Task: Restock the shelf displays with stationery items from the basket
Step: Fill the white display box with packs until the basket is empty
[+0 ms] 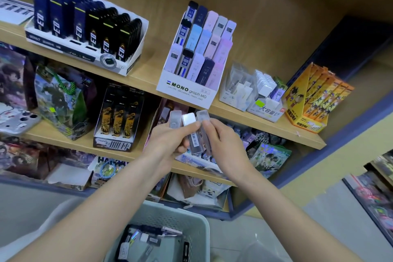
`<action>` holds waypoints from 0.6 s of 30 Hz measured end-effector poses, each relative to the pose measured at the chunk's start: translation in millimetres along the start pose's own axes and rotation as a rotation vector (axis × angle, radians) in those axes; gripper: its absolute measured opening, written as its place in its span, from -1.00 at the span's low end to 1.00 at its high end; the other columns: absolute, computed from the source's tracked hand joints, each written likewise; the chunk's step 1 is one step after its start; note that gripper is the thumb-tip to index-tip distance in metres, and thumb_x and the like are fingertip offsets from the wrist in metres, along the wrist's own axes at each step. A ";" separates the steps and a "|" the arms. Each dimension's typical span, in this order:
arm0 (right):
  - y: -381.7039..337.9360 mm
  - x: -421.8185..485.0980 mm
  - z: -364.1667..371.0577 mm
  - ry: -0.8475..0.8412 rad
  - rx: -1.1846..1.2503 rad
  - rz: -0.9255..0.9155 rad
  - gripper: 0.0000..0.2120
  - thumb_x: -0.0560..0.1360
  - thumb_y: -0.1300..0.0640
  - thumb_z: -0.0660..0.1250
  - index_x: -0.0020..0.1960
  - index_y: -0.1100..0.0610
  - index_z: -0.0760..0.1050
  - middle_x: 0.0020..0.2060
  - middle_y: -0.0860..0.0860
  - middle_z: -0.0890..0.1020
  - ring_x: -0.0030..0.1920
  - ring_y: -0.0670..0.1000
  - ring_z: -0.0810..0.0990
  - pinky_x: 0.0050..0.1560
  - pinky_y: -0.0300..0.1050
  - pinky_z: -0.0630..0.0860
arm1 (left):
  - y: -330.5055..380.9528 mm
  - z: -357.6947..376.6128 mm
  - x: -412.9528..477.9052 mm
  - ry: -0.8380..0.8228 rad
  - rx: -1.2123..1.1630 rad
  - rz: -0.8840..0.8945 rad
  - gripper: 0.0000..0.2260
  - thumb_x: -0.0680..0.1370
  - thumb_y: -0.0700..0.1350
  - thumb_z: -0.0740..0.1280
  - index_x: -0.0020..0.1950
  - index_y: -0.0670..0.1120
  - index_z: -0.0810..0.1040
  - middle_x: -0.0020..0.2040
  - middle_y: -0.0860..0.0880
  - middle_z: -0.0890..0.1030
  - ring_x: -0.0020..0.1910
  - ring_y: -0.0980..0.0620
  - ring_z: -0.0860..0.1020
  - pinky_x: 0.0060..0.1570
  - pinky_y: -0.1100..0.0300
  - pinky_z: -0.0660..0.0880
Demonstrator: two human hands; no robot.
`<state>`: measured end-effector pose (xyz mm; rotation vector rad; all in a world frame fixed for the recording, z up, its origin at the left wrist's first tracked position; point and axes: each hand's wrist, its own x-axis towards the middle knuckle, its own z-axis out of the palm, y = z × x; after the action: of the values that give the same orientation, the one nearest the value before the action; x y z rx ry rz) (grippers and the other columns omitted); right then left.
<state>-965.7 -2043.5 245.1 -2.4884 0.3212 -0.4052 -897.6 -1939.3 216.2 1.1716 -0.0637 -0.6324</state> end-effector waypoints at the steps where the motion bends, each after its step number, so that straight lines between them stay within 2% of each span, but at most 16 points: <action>1: -0.3 1.0 -0.6 0.004 -0.041 -0.015 -0.68 0.64 -0.02 0.04 -0.25 0.00 0.37 -0.42 -0.01 0.48 -0.37 0.02 0.46 -0.26 0.07 0.47 | 1.4 -0.9 -0.2 -0.003 -0.001 0.004 -0.87 0.46 -0.11 0.46 -0.20 -0.15 0.58 -0.55 -0.01 0.40 -0.62 0.13 0.26 -0.60 0.37 0.19; 3: -2.8 2.9 -1.6 -0.013 0.004 -0.002 -0.68 0.65 0.01 0.05 -0.21 0.06 0.41 -0.42 0.00 0.46 -0.42 -0.05 0.45 -0.34 0.00 0.51 | 3.8 -2.1 -1.1 -0.013 -0.014 0.002 -0.86 0.45 -0.13 0.46 -0.19 -0.16 0.57 -0.56 -0.01 0.38 -0.62 0.13 0.25 -0.61 0.38 0.18; 5: -5.1 3.4 -2.7 -0.043 0.107 0.045 -0.68 0.66 0.05 0.04 -0.17 0.10 0.44 -0.39 0.00 0.44 -0.49 -0.14 0.42 -0.46 -0.26 0.46 | 5.8 -2.9 -2.9 -0.027 -0.025 -0.014 -0.86 0.45 -0.14 0.46 -0.20 -0.16 0.54 -0.56 -0.01 0.36 -0.63 0.14 0.23 -0.62 0.39 0.18; 6: -6.0 2.5 -3.5 -0.046 0.135 0.065 -0.68 0.66 0.05 0.03 -0.16 0.12 0.44 -0.38 -0.01 0.43 -0.50 -0.16 0.41 -0.48 -0.31 0.44 | 6.6 -3.6 -3.8 -0.035 -0.021 -0.024 -0.85 0.45 -0.15 0.46 -0.23 -0.15 0.52 -0.56 0.00 0.35 -0.63 0.14 0.22 -0.63 0.39 0.18; 8: -6.5 -1.3 -4.6 -0.059 0.174 0.112 -0.66 0.66 0.02 0.01 -0.05 0.21 0.45 -0.35 -0.03 0.44 -0.52 -0.17 0.45 -0.48 -0.30 0.45 | 7.3 -4.9 -4.9 -0.046 0.009 -0.044 -0.82 0.45 -0.16 0.46 -0.27 -0.13 0.50 -0.57 0.00 0.35 -0.62 0.14 0.21 -0.62 0.39 0.16; 10: -9.2 -6.7 -5.0 -0.084 0.223 0.177 -0.66 0.65 -0.02 0.01 0.07 0.21 0.42 -0.31 -0.06 0.46 -0.51 -0.14 0.51 -0.47 -0.26 0.50 | 7.0 -4.7 -5.4 -0.046 0.043 -0.043 -0.82 0.44 -0.17 0.47 -0.29 -0.12 0.50 -0.57 0.00 0.34 -0.61 0.13 0.20 -0.62 0.37 0.15; 12: -11.1 -9.5 -4.5 -0.068 0.251 0.200 -0.67 0.65 -0.03 0.01 0.09 0.20 0.40 -0.32 -0.08 0.44 -0.45 -0.09 0.56 -0.43 -0.23 0.54 | 7.1 -2.9 -6.2 -0.026 0.062 -0.025 -0.82 0.44 -0.18 0.47 -0.29 -0.12 0.50 -0.58 0.00 0.34 -0.63 0.13 0.21 -0.63 0.36 0.15; 15: -10.5 -6.4 -8.0 0.057 0.304 0.204 -0.72 0.65 0.01 0.04 0.03 0.19 0.41 -0.20 0.00 0.55 -0.23 -0.01 0.57 -0.18 -0.02 0.62 | 10.2 0.2 -7.1 0.011 0.053 0.016 -0.77 0.46 -0.20 0.45 -0.34 -0.11 0.47 -0.60 0.02 0.33 -0.66 0.16 0.21 -0.64 0.37 0.14; 16: -8.9 -3.7 -12.3 0.092 0.346 0.222 -0.76 0.65 0.03 0.06 0.00 0.15 0.42 -0.13 0.00 0.60 -0.20 -0.04 0.58 -0.14 -0.06 0.61 | 11.6 0.4 -7.1 0.018 0.032 0.023 -0.77 0.46 -0.21 0.44 -0.34 -0.11 0.46 -0.62 0.03 0.33 -0.67 0.17 0.21 -0.64 0.37 0.13; 18: -5.3 4.1 -29.1 0.131 0.302 0.216 -0.80 0.64 0.03 0.08 -0.01 0.06 0.45 -0.07 -0.13 0.60 -0.17 -0.16 0.55 -0.13 -0.32 0.52 | 14.5 -0.3 -7.3 0.022 0.003 0.023 -0.79 0.47 -0.22 0.43 -0.32 -0.13 0.46 -0.63 0.04 0.33 -0.68 0.19 0.22 -0.65 0.38 0.13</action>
<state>-971.5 -2055.6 271.8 -2.1124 0.5348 -0.4882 -897.2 -1932.0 230.7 1.1787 -0.0594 -0.5992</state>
